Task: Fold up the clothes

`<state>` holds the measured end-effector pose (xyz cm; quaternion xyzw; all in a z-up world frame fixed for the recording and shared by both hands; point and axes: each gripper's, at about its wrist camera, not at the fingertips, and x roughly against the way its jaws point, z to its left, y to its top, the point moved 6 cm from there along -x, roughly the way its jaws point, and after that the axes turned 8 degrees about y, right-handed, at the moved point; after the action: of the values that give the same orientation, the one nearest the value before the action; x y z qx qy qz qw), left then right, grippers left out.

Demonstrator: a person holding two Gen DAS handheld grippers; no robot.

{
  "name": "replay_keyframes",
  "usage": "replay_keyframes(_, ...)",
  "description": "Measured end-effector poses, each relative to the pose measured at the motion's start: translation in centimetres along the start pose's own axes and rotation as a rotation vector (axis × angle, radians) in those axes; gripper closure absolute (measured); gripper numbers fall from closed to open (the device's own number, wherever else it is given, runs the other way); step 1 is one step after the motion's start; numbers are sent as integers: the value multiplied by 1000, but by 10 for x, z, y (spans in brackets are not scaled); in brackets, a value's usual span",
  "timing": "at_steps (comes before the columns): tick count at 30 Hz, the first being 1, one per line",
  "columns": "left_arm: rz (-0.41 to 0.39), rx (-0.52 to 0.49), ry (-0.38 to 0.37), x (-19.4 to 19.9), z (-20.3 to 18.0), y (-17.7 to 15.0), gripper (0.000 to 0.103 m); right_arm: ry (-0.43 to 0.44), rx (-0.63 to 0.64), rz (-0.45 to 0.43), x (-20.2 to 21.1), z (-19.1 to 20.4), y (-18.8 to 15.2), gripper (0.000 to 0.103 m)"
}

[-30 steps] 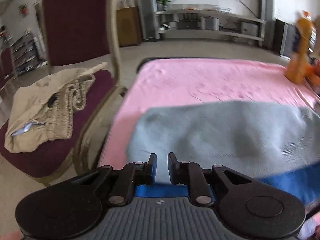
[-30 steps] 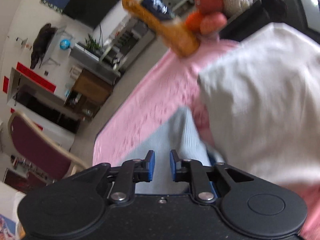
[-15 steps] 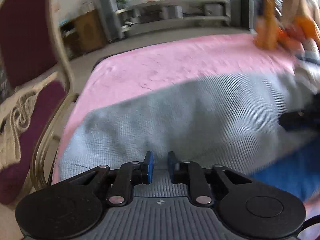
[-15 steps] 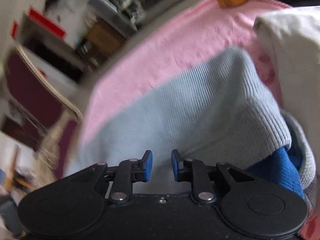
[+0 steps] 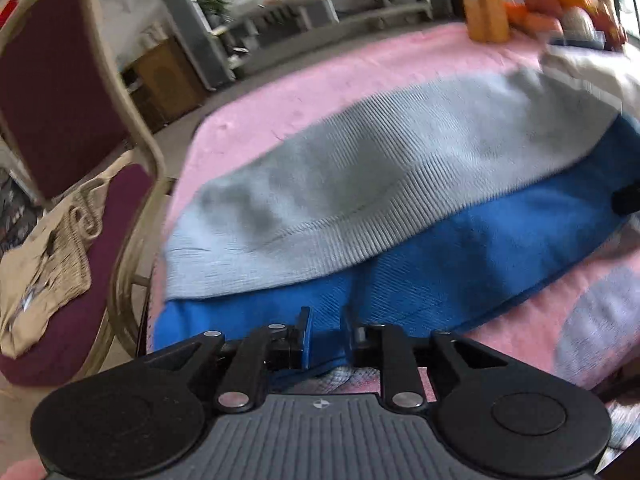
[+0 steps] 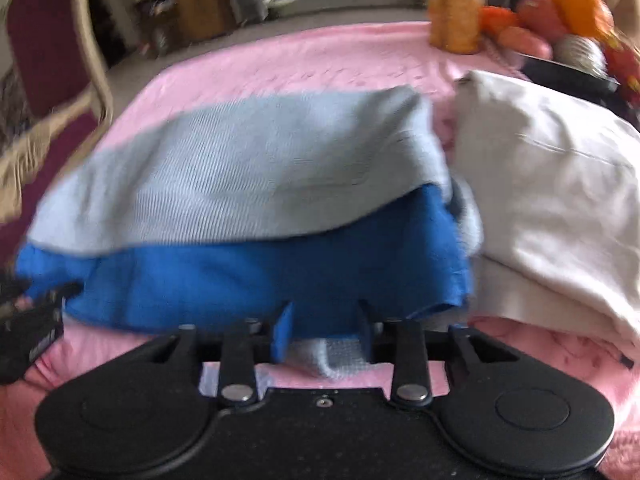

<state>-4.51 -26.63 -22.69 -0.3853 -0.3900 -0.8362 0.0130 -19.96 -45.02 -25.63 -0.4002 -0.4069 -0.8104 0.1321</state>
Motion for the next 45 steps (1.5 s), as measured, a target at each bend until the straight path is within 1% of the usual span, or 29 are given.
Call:
replay_keyframes(3, -46, 92, 17, 5, 15, 11, 78, 113, -146, -108, 20, -16, 15, 70)
replay_keyframes(5, -59, 135, 46, 2, 22, 19, 78, 167, -238, -185, 28, -27, 23, 73)
replay_keyframes(6, -57, 141, 60, -1, 22, 22, 78, 191, -285, -220, 28, -32, 28, 77)
replay_keyframes(7, -56, 147, 73, -5, 23, 25, 78, 215, -332, -237, 21, -34, 33, 78)
replay_keyframes(9, -58, 166, 97, -12, 26, 34, 78, 266, -430, -246, 7, -41, 40, 78)
replay_keyframes(11, -58, 194, 113, -18, 29, 41, 78, 301, -492, -222, -12, -43, 48, 78)
replay_keyframes(14, -29, 262, 105, -30, 38, 47, 79, 332, -546, -215, -30, -42, 55, 78)
replay_keyframes(15, -13, 281, 102, -35, 40, 47, 82, 330, -557, -217, -34, -43, 56, 78)
replay_keyframes(16, 8, 294, 98, -41, 42, 46, 86, 307, -564, -219, -34, -47, 54, 78)
replay_keyframes(18, 66, 307, 84, -54, 43, 39, 87, 262, -577, -223, -35, -54, 51, 78)
replay_keyframes(19, 105, 313, 73, -62, 44, 35, 87, 239, -583, -225, -35, -58, 50, 83)
replay_keyframes(20, 132, 323, 59, -67, 45, 31, 87, 216, -589, -227, -36, -62, 48, 92)
replay_keyframes(21, 148, 334, 43, -70, 46, 27, 87, 193, -595, -229, -36, -66, 47, 103)
replay_keyframes(25, 152, 309, 10, -61, 42, 16, 87, 101, -620, -237, -37, -81, 40, 103)
replay_keyframes(26, 146, 286, 11, -57, 39, 13, 87, 84, -619, -237, -36, -83, 38, 103)
replay_keyframes(29, 117, 197, 40, -45, 29, 8, 87, 68, -572, -232, -26, -75, 33, 103)
replay_keyframes(31, 81, 153, 40, -32, 22, 5, 89, 59, -538, -229, -19, -69, 30, 103)
replay_keyframes(32, 61, 132, 38, -24, 18, 4, 88, 66, -511, -228, -14, -63, 30, 101)
replay_keyframes(34, -14, 78, 10, -8, 5, 6, 85, 116, -447, -215, -4, -48, 23, 89)
replay_keyframes(36, -79, 18, -29, 4, -12, 9, 81, 164, -376, -200, -1, -31, 17, 88)
replay_keyframes(38, -72, -29, -85, 2, -30, 7, 79, 185, -314, -167, -8, -17, 13, 88)
replay_keyframes(40, -45, -65, -97, -5, -39, 3, 79, 182, -264, -124, -18, -9, 11, 88)
replay_keyframes(41, -33, -82, -98, -8, -43, 1, 79, 153, -255, -101, -22, -11, 9, 88)
replay_keyframes(42, -19, -89, -100, -9, -44, -1, 79, 124, -245, -78, -25, -13, 7, 93)
replay_keyframes(43, -6, -91, -104, -9, -43, -2, 79, 95, -236, -56, -29, -15, 5, 95)
replay_keyframes(44, 6, -86, -110, -8, -40, -2, 80, 76, -234, -36, -30, -17, 3, 95)
replay_keyframes(45, 16, -76, -117, -7, -37, -2, 79, 83, -253, -28, -27, -19, 1, 95)
